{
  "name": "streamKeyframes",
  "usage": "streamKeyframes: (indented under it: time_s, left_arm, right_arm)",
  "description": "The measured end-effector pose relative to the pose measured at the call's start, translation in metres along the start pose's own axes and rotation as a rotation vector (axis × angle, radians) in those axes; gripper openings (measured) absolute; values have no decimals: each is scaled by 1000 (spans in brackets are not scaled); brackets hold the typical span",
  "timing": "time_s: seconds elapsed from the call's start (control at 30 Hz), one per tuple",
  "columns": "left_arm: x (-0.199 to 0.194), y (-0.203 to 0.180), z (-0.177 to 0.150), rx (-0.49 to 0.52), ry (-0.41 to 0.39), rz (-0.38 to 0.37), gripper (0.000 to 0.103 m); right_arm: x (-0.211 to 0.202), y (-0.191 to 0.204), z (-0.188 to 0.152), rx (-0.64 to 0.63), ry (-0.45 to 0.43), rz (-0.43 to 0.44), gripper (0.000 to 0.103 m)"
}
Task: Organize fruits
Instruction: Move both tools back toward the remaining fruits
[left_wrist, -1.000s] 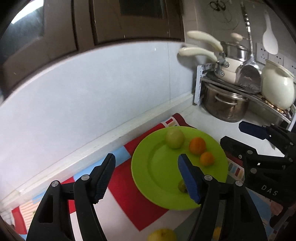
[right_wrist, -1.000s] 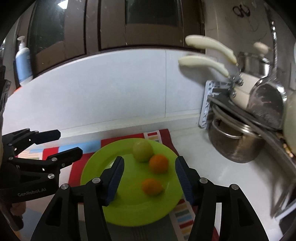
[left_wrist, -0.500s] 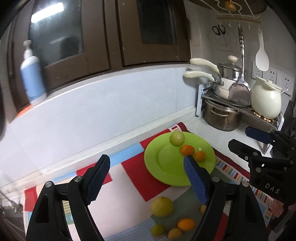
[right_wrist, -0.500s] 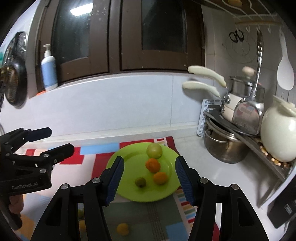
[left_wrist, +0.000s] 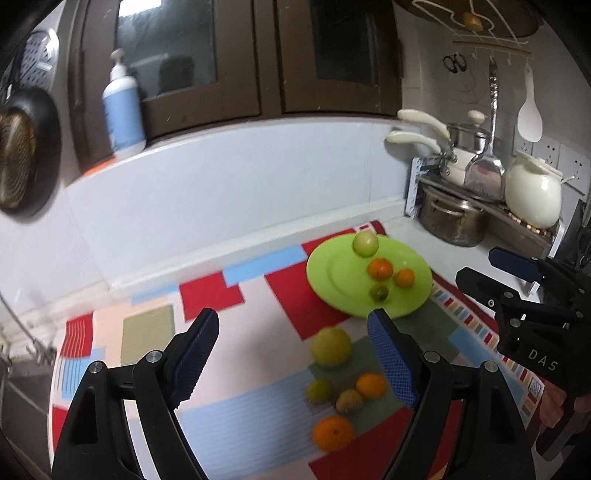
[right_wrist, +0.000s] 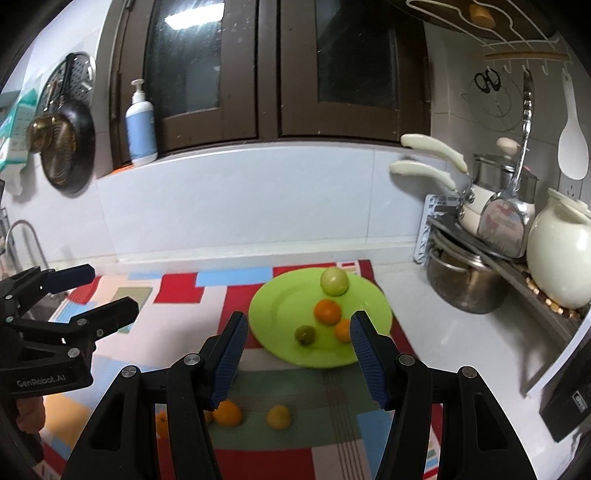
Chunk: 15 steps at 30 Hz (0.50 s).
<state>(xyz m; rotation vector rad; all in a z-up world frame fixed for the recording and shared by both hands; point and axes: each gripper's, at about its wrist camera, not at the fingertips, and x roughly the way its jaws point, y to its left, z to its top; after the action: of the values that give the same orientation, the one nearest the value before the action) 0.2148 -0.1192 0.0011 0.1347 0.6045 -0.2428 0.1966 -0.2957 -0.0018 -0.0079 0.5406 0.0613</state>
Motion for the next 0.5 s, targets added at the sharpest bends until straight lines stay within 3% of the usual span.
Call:
streamKeyframes:
  time_s: [0.5]
  left_arm:
    - [15, -16, -72, -17, 184, 2, 82]
  right_arm:
    - [24, 2, -58, -62, 172, 93, 58]
